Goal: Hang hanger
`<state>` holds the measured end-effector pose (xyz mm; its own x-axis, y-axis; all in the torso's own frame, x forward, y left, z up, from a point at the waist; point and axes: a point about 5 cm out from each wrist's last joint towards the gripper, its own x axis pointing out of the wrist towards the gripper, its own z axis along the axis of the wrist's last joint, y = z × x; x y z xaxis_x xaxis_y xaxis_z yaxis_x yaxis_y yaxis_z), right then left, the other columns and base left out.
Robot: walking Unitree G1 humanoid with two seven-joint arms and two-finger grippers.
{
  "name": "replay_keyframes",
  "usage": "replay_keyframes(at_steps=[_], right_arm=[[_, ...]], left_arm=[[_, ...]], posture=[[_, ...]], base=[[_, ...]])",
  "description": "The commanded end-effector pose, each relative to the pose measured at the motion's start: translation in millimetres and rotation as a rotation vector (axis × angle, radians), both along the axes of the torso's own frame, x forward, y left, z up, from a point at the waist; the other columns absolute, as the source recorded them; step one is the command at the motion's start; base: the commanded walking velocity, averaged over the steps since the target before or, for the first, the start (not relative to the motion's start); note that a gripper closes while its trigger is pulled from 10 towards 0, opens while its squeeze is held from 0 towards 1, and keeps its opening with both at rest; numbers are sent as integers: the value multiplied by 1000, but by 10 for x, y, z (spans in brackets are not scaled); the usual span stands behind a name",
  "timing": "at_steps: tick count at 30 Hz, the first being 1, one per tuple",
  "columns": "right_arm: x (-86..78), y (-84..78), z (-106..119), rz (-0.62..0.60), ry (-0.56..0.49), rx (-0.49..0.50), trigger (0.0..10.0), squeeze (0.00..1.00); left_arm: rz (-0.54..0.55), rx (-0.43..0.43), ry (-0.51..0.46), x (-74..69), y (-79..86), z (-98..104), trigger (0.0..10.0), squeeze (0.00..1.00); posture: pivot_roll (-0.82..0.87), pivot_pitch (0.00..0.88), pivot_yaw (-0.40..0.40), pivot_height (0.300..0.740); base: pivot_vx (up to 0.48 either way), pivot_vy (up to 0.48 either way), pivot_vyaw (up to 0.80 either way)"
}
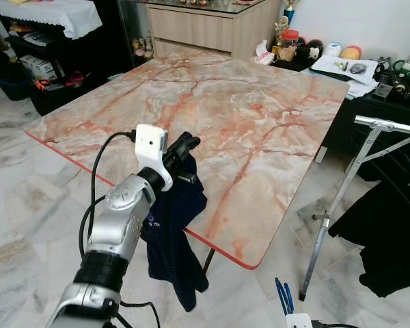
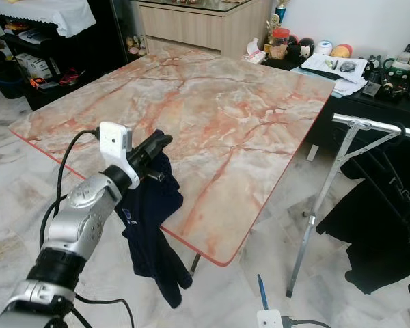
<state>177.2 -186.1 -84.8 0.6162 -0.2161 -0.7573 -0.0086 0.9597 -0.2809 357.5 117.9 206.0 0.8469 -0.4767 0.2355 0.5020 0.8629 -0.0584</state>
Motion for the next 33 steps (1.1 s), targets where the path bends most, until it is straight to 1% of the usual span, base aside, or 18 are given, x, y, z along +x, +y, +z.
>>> replay_keyframes(at_steps=[1,5,7,8,11,13,14,15,16,17,18,19,20,22,26,33], right_arm=[[-35,9,-18,1,13,4,10000,0],[-37,4,-19,2,14,3,10000,0],[-40,1,-20,3,15,3,10000,0],[-43,1,-22,4,17,3,10000,0],[-49,-2,-24,5,19,3,10000,0],[-49,-3,-25,5,20,3,10000,0],[-49,-3,-25,5,20,3,10000,0],[-49,-3,-24,4,19,3,10000,0],[-48,-3,-24,4,19,4,10000,0],[-47,-3,-24,3,19,4,10000,0],[-47,-3,-24,3,19,4,10000,0],[-47,-4,-23,2,19,4,10000,0],[-47,-4,-23,2,19,4,10000,0],[-45,-4,-23,1,20,4,10000,0],[-42,-3,-22,-1,19,5,10000,0],[-41,6,-23,3,20,7,10000,0]], left_arm=[[5,-4,-27,-33,5,81,0,0],[26,0,-13,-94,22,45,0,0],[57,-4,-6,-115,59,29,0,0],[80,8,-12,-134,91,22,0,0],[122,-19,-16,-170,153,20,0,0],[135,-17,-19,-201,163,11,78,0],[138,-16,-19,-211,166,9,7882,0],[140,-11,-24,-228,165,8,10000,0],[141,-7,-27,-238,164,8,10000,0],[141,25,-40,-256,157,10,10000,0],[141,25,-40,-256,157,10,10000,0],[143,64,-55,-271,151,12,10000,0],[143,64,-55,-271,151,12,10000,0],[154,108,-68,-289,151,11,10000,0],[164,108,-69,-303,167,7,10000,0],[151,94,-63,-352,144,-11,10000,0]], posture=[[107,88,46,740],[108,88,45,740],[110,88,44,740],[111,88,43,740],[110,88,44,740],[108,85,45,740],[108,85,45,740],[106,84,45,740],[106,84,45,740],[106,82,46,740],[106,82,46,740],[106,81,47,740],[106,81,47,740],[107,76,49,740],[104,68,53,740],[103,54,54,740]], base=[[0,0,0],[0,0,0],[0,0,0],[0,0,0],[0,0,0],[0,0,0],[0,0,0],[0,0,0],[0,0,0],[0,0,0],[0,0,0],[0,0,0],[0,0,0],[0,0,0],[0,0,0],[0,0,0]])
